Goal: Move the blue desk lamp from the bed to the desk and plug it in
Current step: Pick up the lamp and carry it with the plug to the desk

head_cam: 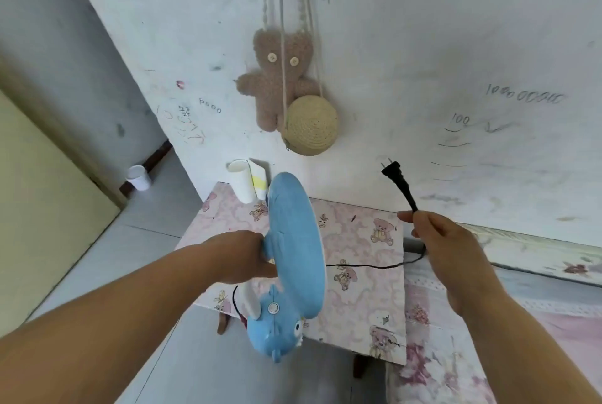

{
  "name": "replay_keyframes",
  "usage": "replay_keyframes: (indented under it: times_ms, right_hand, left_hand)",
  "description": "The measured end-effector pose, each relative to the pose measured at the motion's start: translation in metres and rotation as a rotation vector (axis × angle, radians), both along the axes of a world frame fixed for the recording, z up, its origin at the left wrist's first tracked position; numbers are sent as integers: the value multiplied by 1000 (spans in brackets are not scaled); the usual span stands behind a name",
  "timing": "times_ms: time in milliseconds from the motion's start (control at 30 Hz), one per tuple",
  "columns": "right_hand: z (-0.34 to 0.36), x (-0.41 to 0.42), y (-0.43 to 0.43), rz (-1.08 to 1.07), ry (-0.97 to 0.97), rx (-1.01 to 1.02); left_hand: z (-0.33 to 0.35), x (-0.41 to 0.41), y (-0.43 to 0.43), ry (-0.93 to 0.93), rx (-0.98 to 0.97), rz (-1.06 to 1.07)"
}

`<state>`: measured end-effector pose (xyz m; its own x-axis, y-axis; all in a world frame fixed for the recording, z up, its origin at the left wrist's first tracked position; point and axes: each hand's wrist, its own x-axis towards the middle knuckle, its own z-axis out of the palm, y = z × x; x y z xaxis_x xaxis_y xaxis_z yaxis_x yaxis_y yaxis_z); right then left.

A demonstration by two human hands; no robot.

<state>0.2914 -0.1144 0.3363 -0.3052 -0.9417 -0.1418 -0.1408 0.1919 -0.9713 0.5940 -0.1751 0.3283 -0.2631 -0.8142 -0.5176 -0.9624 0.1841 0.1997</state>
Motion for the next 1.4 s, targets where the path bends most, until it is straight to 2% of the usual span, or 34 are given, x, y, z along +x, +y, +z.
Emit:
replay_keyframes:
  times_ms: [333, 533, 967, 1400]
  right_hand:
    - [39, 133, 0, 247, -107, -57]
    - [54, 241, 34, 389, -157, -54]
    - [38, 487, 126, 817, -203, -14]
    - [27, 709, 209, 1216, -248, 64]
  left_hand:
    - [22, 134, 90, 2, -47, 274]
    - [31, 240, 183, 0, -108, 488]
    - [21, 428, 410, -63, -70, 996]
    - [13, 522, 573, -77, -39, 1482]
